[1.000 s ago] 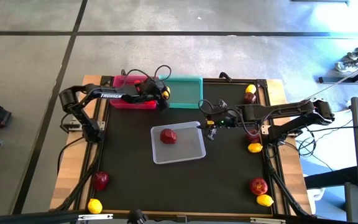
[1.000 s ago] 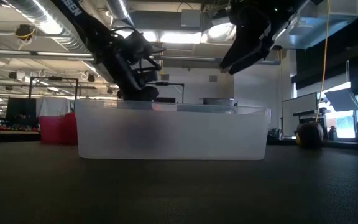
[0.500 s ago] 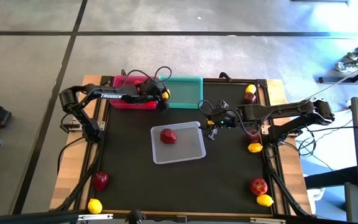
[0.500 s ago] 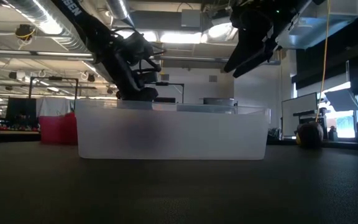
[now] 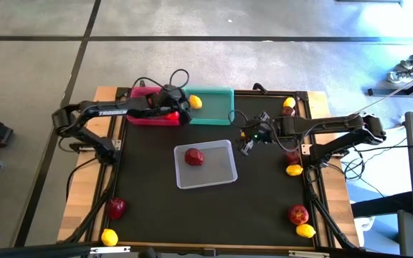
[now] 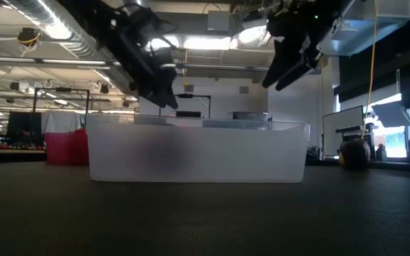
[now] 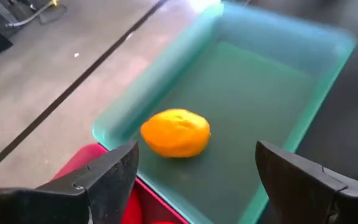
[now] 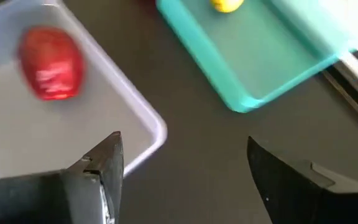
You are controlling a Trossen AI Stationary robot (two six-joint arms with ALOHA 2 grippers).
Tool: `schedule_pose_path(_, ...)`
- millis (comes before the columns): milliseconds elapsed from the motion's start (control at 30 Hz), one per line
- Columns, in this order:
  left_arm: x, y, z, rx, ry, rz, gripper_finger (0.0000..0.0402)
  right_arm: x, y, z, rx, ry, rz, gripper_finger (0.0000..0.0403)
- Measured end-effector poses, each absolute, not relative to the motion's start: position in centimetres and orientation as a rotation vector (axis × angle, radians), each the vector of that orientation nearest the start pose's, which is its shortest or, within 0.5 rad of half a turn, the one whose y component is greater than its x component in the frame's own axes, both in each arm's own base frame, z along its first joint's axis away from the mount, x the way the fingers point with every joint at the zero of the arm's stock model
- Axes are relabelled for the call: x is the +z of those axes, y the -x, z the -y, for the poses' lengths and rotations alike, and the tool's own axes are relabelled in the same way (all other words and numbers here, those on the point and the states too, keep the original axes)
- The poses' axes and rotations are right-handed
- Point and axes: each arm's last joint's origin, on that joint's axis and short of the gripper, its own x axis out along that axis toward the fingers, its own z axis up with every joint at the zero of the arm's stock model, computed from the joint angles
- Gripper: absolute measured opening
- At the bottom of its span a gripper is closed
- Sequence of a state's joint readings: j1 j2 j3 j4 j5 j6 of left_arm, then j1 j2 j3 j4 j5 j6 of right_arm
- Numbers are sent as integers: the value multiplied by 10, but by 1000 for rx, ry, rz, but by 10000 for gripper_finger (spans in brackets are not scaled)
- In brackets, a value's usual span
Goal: Sort produce into baskets
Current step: Put the dark red apple into the transparent bin
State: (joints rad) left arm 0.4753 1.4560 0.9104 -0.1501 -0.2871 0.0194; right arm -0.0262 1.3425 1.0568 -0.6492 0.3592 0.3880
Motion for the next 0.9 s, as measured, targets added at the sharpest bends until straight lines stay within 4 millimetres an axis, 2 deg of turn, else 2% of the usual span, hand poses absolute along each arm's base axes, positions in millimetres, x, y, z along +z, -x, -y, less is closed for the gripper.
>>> schedule_pose_path(200,243,-256,-130,704,76,-727,317,280,-250,49,-674,-227,-954,266)
schedule_pose_path(567,235,-262,-102,625,91,-770,317,275,-202,127,-944,-333,-1144,266)
schedule_pose_path(900,235,-266,-90,593,99,-762,318,272,-169,163,-1051,-410,-1226,275)
